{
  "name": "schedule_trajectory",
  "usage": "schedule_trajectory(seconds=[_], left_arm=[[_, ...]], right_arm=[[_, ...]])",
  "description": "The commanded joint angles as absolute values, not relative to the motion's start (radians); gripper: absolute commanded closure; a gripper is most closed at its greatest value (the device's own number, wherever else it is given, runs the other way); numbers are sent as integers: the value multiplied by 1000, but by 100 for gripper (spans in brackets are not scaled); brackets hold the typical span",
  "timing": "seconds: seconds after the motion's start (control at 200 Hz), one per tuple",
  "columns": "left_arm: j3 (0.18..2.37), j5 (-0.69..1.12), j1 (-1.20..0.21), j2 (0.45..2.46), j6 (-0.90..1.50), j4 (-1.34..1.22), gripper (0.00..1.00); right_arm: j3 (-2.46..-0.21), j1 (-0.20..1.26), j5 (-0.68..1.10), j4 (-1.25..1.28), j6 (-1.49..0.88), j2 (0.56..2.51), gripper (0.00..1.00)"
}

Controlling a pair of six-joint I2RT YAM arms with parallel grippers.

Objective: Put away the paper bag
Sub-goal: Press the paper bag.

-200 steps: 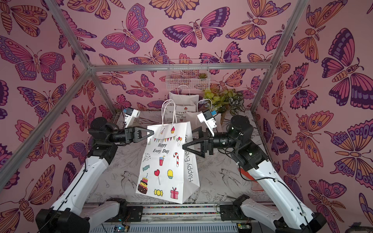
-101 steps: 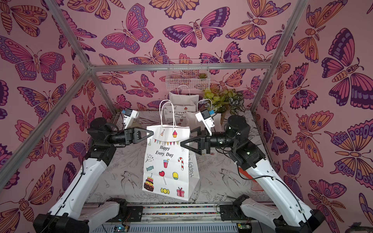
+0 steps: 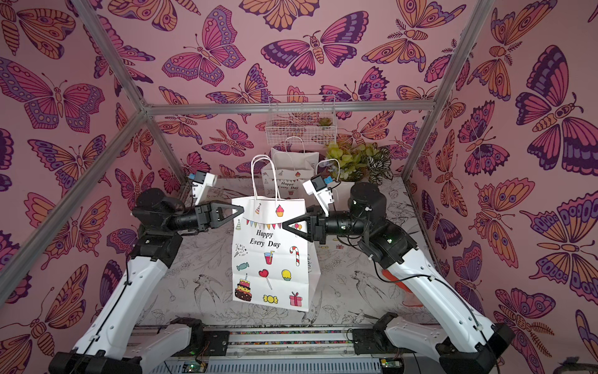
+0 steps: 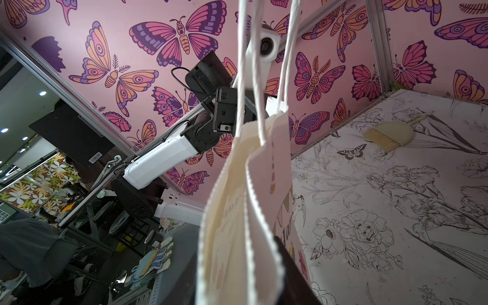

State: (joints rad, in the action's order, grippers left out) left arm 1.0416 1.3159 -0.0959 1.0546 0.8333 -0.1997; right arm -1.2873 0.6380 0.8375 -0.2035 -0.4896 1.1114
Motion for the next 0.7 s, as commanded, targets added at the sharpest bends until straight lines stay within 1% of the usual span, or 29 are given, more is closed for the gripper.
schedule_trajectory(seconds=[0.0,0.075,0.13,0.255,0.355,0.41,0.501,0.621,0.691], left_arm=[[1070,1305,-98,1030,847,-198,94],[1077,1310,-104,1022,850,-197,88],[1080,1311,-108,1014,851,-197,80],[1086,1305,-126,994,850,-203,54],[1097,1285,-151,982,839,-213,26],[1110,1270,-159,978,821,-216,16],[1142,1217,-167,971,788,-225,9],[1184,1106,-178,965,730,-234,8],[1191,1041,-185,961,705,-244,7]], right_arm=[[-1301,649,823,-160,-483,1097,68],[-1294,652,815,-141,-491,1098,74],[-1292,651,809,-132,-492,1097,80],[-1278,650,798,-131,-480,1077,91],[-1270,649,796,-146,-451,1046,99],[-1274,645,798,-168,-431,1031,100],[-1282,628,821,-193,-414,1021,100],[-1306,553,921,-199,-442,1039,100],[-1310,495,1000,-151,-493,1056,100]])
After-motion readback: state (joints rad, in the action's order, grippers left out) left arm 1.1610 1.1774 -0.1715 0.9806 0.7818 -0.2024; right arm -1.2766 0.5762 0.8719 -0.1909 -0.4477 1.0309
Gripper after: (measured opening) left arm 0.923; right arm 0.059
